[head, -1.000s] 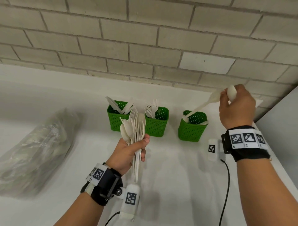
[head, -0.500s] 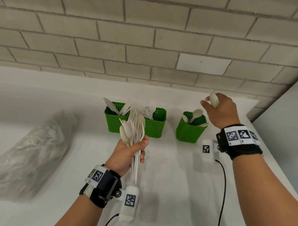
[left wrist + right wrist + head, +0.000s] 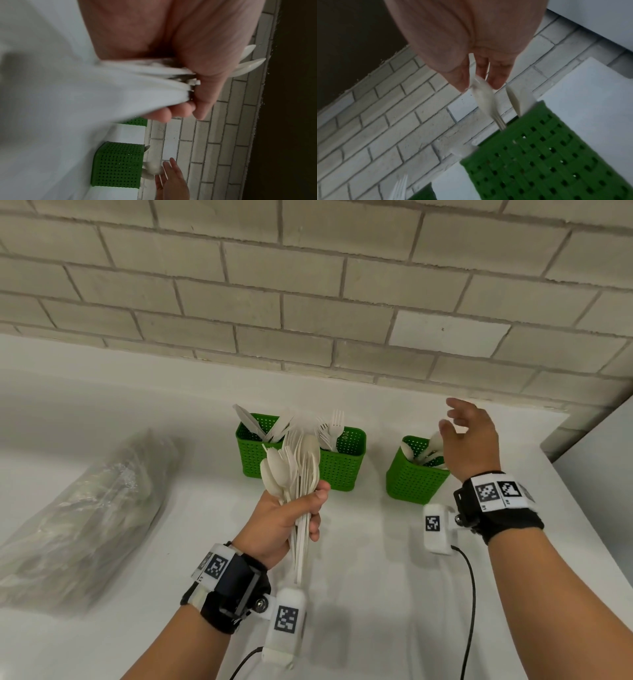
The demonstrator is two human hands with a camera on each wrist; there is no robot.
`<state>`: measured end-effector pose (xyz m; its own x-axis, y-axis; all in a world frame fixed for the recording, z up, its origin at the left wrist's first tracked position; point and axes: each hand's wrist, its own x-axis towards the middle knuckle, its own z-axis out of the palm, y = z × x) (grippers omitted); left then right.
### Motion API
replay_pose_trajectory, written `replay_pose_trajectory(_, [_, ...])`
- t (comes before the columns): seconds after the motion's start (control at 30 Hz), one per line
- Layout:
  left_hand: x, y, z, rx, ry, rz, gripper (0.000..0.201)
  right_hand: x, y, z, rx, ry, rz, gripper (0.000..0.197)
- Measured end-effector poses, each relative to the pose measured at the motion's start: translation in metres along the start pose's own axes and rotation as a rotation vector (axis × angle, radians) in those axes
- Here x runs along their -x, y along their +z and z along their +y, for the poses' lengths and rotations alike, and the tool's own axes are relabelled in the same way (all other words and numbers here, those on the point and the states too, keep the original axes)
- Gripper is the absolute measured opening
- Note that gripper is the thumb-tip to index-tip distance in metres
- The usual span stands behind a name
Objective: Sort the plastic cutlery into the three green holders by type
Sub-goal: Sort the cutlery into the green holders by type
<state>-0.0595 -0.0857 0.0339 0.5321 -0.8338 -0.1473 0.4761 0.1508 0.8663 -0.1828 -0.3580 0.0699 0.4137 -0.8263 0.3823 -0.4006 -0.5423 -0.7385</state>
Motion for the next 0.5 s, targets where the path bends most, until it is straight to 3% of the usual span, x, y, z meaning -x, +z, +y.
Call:
replay_pose_trajectory(0.1, [0.000,0.001,0.001,-0.004,-0.002,-0.012,0.035,0.009,0.004,-0.003,0.091,-0.044,-0.017,0.032])
replay_pose_trajectory(0.17, [-0.001,0.003,0.000,-0.015,0.008,-0.010,0.034,0.020,0.004,-0.027,0.021,-0.060,-0.060,0.023])
replay_pose_trajectory(0.2, [-0.001,0.004,0.000,-0.021,0.011,-0.009,0.032,0.027,0.004,-0.045,-0.050,-0.051,-0.132,0.017])
replay_pose_trajectory(0.27, [-0.003,0.006,-0.002,-0.041,0.017,-0.010,0.026,0.046,0.003,-0.081,-0.132,-0.057,-0.411,0.017])
replay_pose_trajectory(0.33, [-0.005,0.009,-0.005,-0.088,0.039,-0.011,0.023,0.066,0.009,-0.104,-0.054,-0.126,-0.664,0.028])
replay_pose_trajectory(0.37, [-0.006,0.010,-0.005,-0.121,0.050,-0.014,0.023,0.073,0.014,-0.108,-0.008,-0.171,-0.713,0.028])
replay_pose_trajectory(0.43, [-0.006,0.009,-0.006,-0.154,0.060,-0.015,0.021,0.080,0.023,-0.106,0.000,-0.213,-0.691,0.027])
replay_pose_trajectory(0.5, [-0.004,0.007,-0.005,-0.137,0.061,-0.012,0.019,0.079,0.026,-0.099,-0.107,-0.145,-0.643,0.022])
